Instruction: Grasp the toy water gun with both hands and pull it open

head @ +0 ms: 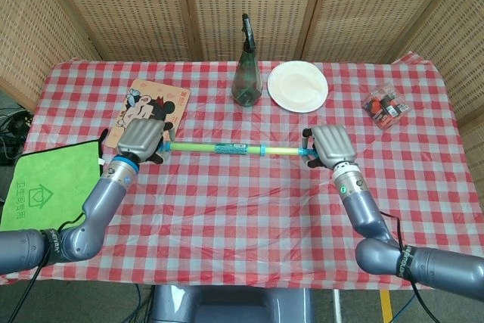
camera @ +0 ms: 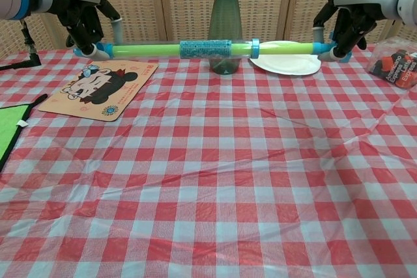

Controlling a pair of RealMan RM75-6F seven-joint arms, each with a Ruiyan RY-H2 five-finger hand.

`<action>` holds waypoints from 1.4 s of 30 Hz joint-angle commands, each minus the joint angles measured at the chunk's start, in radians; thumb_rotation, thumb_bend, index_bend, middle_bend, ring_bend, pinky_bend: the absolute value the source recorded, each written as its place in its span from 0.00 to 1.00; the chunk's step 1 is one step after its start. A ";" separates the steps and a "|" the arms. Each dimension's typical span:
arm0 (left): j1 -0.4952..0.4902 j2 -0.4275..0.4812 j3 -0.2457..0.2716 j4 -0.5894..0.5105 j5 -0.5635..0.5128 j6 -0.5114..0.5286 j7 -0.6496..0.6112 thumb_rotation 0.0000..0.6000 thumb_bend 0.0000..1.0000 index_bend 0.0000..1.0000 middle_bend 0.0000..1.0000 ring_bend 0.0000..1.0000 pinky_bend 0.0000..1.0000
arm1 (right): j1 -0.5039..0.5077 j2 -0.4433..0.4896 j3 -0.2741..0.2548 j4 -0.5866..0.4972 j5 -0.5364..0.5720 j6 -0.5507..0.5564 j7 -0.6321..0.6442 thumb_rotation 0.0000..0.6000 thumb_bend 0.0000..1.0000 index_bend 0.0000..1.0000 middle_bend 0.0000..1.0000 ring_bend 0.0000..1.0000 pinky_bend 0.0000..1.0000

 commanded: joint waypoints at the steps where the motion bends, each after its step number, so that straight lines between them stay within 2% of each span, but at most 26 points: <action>1: 0.006 0.006 0.003 -0.001 0.003 -0.003 -0.007 1.00 0.37 0.67 0.83 0.72 0.60 | -0.001 0.000 -0.002 0.000 -0.003 0.000 0.002 1.00 0.56 0.87 1.00 1.00 0.68; 19: 0.062 0.054 0.039 -0.024 0.061 -0.022 -0.062 1.00 0.38 0.67 0.83 0.72 0.60 | -0.029 0.021 -0.018 0.024 -0.013 0.002 0.030 1.00 0.55 0.87 1.00 1.00 0.68; 31: 0.160 0.120 0.094 -0.073 0.199 0.003 -0.117 1.00 0.38 0.67 0.83 0.72 0.60 | -0.077 0.045 -0.026 0.101 -0.039 -0.018 0.098 1.00 0.55 0.87 1.00 1.00 0.68; 35: 0.205 0.138 0.126 -0.063 0.245 0.007 -0.136 1.00 0.39 0.67 0.83 0.72 0.60 | -0.103 0.062 -0.029 0.140 -0.040 -0.028 0.128 1.00 0.55 0.87 1.00 1.00 0.68; 42: 0.231 0.138 0.137 -0.034 0.272 -0.013 -0.151 1.00 0.39 0.67 0.83 0.72 0.60 | -0.122 0.069 -0.026 0.168 -0.061 -0.047 0.160 1.00 0.55 0.87 1.00 1.00 0.68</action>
